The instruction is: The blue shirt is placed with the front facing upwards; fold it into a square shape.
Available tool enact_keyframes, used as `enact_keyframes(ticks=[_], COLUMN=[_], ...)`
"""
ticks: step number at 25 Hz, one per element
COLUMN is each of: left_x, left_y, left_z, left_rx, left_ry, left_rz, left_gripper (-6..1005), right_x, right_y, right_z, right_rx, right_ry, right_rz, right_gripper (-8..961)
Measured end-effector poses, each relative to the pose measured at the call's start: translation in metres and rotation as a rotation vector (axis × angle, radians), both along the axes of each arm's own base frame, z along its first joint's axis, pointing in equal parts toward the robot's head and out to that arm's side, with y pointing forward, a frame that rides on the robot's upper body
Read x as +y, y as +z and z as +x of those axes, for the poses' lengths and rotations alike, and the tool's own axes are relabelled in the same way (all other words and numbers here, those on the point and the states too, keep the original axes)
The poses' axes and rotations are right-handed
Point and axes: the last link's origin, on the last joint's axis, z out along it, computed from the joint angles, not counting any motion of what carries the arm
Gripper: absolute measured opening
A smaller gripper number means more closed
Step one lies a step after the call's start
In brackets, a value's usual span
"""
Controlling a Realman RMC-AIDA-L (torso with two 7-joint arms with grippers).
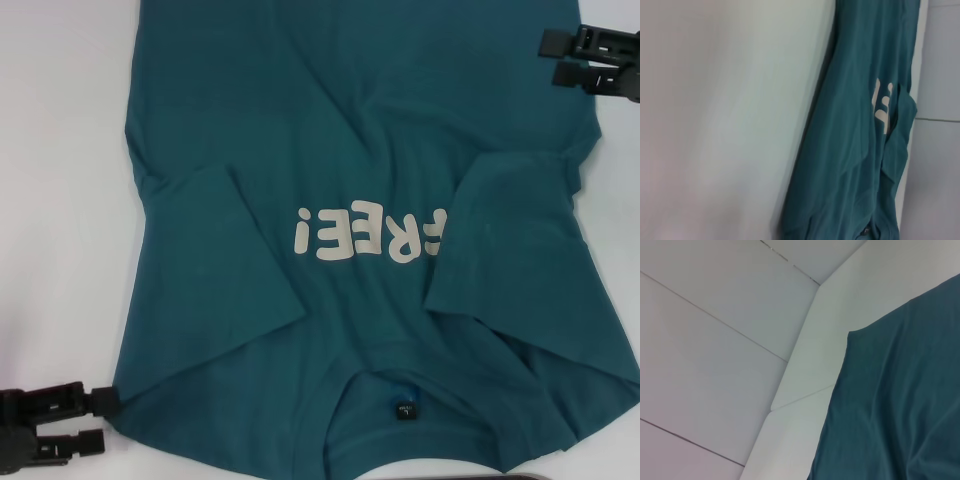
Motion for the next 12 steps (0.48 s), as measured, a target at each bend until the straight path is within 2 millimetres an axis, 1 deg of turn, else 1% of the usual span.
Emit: enact_keyframes(ticks=[12], left_x=[0.0016], left_y=[-0.0053], left_z=[-0.0021], left_rx=[0.003], left_ry=[0.104], left_rz=[-0.024], left_gripper=[935], right_x=[0.0012], right_y=[0.0011], right_z=[0.0007], right_rx=[0.002], right_ry=[-0.012], right_rz=[0.005], right_gripper=[939])
